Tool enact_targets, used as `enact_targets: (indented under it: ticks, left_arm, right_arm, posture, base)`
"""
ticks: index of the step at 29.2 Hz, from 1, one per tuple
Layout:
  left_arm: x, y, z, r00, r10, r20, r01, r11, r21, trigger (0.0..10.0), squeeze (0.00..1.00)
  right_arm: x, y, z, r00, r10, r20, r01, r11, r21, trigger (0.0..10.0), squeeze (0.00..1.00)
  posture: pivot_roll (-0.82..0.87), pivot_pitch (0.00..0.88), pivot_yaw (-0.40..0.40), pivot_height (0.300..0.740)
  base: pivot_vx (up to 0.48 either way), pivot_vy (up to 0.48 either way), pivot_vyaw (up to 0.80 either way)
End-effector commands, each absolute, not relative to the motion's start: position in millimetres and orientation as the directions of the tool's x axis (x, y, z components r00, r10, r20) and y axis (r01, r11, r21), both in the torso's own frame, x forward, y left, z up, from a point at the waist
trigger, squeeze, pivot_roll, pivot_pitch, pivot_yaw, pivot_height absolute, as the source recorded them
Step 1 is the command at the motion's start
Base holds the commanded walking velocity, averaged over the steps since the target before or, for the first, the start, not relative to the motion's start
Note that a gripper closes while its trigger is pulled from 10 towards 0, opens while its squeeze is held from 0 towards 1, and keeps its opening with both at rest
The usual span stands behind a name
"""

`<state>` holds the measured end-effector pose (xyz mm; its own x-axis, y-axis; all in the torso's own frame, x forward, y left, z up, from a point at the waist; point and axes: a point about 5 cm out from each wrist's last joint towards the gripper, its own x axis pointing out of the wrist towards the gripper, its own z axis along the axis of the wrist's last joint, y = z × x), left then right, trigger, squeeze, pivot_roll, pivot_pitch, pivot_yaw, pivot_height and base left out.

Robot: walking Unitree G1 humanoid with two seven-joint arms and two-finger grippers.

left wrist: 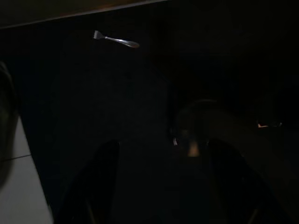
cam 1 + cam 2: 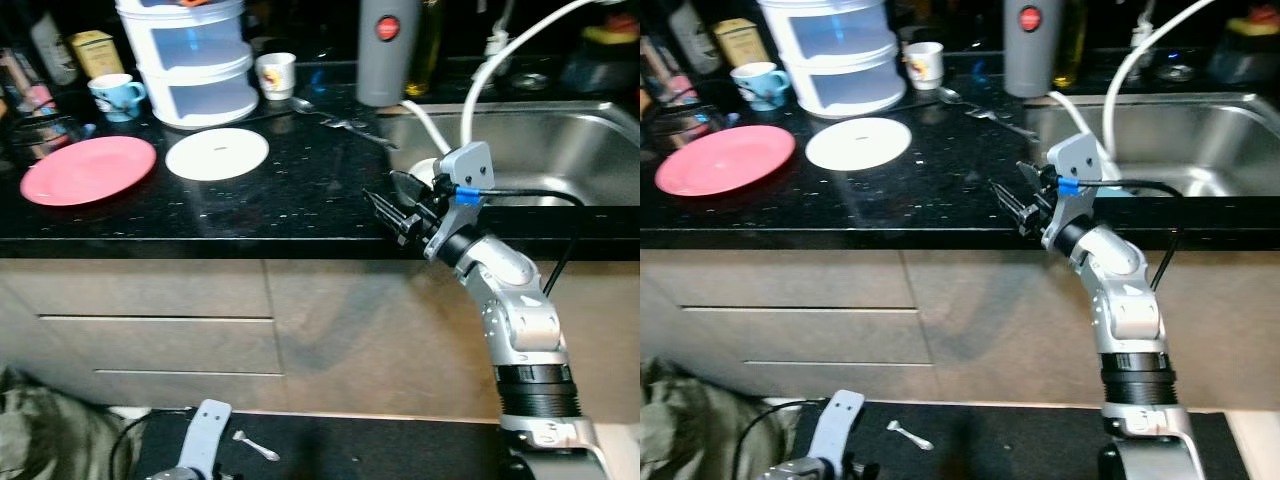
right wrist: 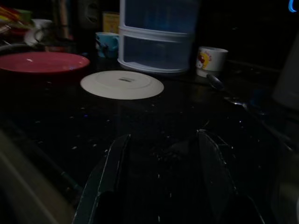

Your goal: Kitchen organization

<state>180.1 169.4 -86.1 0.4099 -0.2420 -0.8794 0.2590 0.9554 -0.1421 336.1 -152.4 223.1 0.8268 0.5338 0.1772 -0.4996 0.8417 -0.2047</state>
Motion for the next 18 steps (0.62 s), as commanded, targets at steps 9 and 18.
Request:
enact_targets:
  ticks: [9, 18]
  left_arm:
    - [178.5, 170.3, -86.9, 0.407, -0.235, -0.883, 0.259, 0.956, -0.135, 10.0, 0.00]
    - [178.9, 170.7, -86.9, 0.408, -0.225, -0.885, 0.254, 0.959, -0.127, 10.0, 0.00]
  right_arm:
    - [342.1, -147.8, 228.8, 0.858, 0.476, 0.191, -0.419, 0.866, -0.274, 10.0, 0.00]
    - [345.0, -148.0, 228.8, 0.883, 0.423, 0.204, -0.363, 0.891, -0.273, 10.0, 0.00]
  posture:
    - [-0.06, 0.000, 0.052, 0.740]
    - [-0.06, 0.000, 0.051, 0.740]
  base:
    - [0.000, 0.000, 0.73]
    - [0.000, 0.000, 0.15]
